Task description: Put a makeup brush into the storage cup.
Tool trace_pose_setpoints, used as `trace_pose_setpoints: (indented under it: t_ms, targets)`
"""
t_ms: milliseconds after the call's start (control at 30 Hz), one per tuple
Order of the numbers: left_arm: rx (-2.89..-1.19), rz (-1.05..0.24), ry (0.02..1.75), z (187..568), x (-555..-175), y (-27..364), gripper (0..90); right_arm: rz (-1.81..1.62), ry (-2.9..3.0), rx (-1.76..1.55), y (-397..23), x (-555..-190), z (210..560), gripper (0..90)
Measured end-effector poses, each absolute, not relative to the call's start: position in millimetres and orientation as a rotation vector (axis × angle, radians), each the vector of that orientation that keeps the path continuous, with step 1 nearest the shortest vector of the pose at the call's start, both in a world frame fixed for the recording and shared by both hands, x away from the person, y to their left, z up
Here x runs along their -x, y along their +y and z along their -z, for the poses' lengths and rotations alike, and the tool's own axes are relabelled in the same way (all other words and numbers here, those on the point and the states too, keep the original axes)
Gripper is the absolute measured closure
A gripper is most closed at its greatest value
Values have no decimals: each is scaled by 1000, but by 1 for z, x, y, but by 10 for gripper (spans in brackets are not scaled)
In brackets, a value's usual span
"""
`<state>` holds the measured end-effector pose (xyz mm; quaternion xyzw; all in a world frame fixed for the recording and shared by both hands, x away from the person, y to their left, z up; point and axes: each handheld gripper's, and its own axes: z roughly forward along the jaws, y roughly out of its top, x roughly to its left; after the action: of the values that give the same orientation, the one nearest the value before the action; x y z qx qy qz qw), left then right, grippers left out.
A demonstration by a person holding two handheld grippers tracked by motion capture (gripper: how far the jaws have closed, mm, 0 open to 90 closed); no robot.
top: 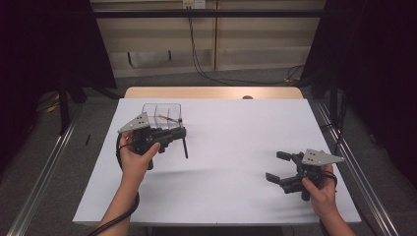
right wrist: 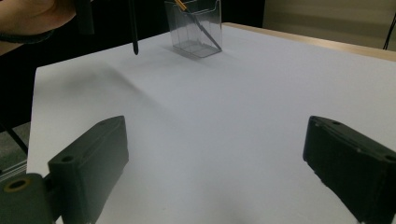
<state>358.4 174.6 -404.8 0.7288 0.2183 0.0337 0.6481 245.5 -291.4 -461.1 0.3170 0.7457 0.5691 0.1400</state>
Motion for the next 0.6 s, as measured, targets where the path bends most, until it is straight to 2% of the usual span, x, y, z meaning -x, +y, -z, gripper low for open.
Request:
trace_pose_setpoints:
  t_ms: [600]
  targets:
    - [-1668,-116,535,401,-369,184,838,-1635,2137,-918,-297,-240,460,62]
